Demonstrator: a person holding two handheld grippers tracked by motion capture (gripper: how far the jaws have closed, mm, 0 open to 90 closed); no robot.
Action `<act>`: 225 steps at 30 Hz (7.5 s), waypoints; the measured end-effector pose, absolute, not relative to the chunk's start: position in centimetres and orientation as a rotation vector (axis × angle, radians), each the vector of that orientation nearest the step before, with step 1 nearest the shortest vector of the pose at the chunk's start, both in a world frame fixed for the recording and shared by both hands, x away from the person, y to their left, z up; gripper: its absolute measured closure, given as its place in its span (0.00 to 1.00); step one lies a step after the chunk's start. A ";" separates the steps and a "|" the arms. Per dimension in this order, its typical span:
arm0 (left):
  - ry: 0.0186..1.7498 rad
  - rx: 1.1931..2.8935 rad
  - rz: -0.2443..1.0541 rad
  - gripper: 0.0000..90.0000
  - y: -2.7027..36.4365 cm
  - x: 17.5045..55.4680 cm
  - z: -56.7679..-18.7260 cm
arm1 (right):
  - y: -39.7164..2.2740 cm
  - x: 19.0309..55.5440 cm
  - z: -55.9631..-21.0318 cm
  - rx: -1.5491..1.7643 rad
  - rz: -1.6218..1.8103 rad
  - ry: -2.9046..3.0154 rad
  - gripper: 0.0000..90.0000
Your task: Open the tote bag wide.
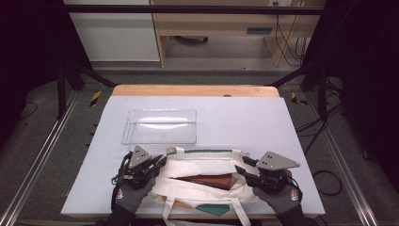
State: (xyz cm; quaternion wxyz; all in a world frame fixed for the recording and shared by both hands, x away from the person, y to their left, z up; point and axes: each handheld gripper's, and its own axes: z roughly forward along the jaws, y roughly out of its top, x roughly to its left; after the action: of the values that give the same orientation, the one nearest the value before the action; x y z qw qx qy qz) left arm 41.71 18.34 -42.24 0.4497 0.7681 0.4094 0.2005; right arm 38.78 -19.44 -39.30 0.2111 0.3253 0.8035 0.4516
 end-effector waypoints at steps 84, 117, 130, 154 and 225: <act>0.837 2.100 0.507 0.55 14.1 40.2 -43.2 | -16.0 37.1 -44.5 0.997 1.162 2.500 0.97; 1.014 2.026 0.495 0.98 14.3 44.5 -42.1 | -14.6 37.0 -46.8 0.988 1.020 2.609 1.00; 1.082 2.009 0.445 0.98 14.4 45.9 -45.0 | -14.7 36.9 -46.9 0.970 1.021 2.619 1.00; 0.956 2.015 0.407 0.83 17.0 39.3 -43.1 | -18.5 39.4 -41.9 0.987 1.142 2.271 0.76; 1.033 2.118 0.521 0.96 15.6 44.8 -44.6 | -17.1 37.4 -46.3 1.085 1.081 2.583 1.00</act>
State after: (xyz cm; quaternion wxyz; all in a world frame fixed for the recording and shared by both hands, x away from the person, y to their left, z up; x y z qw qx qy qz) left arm 44.77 15.58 -44.57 0.3560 0.8202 0.3999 0.2016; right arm 37.43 -17.14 -46.26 0.0692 0.3603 0.8582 0.3591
